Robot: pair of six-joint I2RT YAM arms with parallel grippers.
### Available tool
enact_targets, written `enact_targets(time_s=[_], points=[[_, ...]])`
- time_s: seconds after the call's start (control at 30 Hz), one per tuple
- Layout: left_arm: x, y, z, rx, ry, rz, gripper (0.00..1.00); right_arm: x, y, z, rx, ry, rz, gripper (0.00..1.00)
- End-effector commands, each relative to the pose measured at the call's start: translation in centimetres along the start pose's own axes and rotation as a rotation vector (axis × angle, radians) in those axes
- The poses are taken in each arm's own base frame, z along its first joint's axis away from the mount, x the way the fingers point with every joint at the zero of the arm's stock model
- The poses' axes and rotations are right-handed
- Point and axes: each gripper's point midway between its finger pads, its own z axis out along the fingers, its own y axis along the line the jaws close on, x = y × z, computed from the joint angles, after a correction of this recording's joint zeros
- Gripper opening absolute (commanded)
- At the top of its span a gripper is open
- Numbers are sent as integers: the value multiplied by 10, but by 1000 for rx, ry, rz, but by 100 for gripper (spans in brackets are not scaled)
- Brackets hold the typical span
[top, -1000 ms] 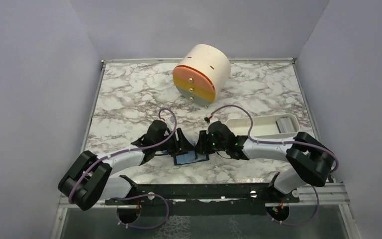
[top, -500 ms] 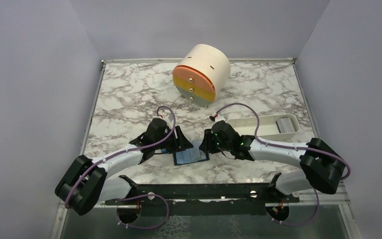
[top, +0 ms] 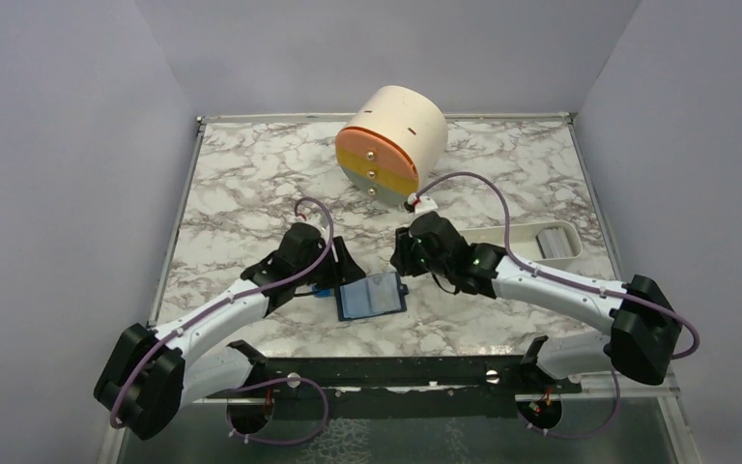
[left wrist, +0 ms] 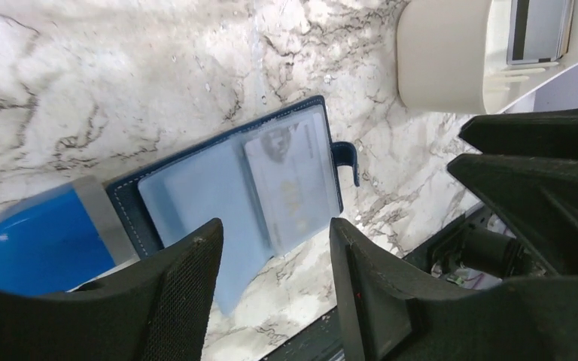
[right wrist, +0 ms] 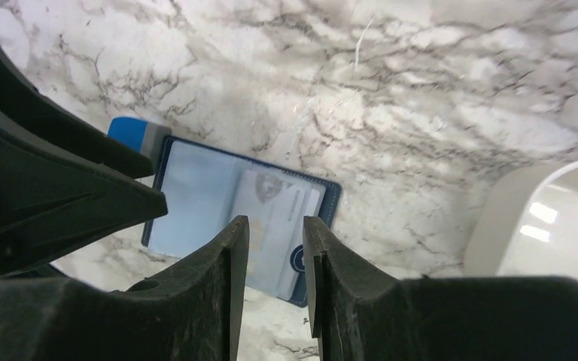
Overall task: Put the credit cards into the card holder
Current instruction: Pick up the credit card from the storage box.
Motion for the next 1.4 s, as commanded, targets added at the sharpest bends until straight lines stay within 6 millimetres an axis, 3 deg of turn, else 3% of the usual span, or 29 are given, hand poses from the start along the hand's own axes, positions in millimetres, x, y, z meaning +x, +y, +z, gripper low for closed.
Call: enact_targets(time_s=[0.0,0.17,0.4,0.57,0.7,0.83,1.1,1.23,1.37], points=[[-15,2,-12,-62,-52,73,57,-38,-20,-23,133,-80,-126,35],[-17,-8,-16,-29,-36,129,59,-65,-57,-33,289,-104,-191,44],[6,-7,-3,32,77,150,59,-107,-147,-47,554,-92,-197,45],[24,-16,4,149,139,141,59,-116,-209,-68,739,-72,-207,45],[30,-15,6,162,165,140,59,-102,-262,-92,928,-7,-204,41],[25,-20,2,173,146,153,59,-85,-304,-104,960,48,-101,40],[32,-1,3,90,152,109,59,-55,-338,-123,1023,149,-60,43],[32,-3,3,96,157,113,59,-50,-344,-115,1000,154,-44,45],[35,-1,4,90,175,116,59,-22,-354,-108,1023,257,-23,46]])
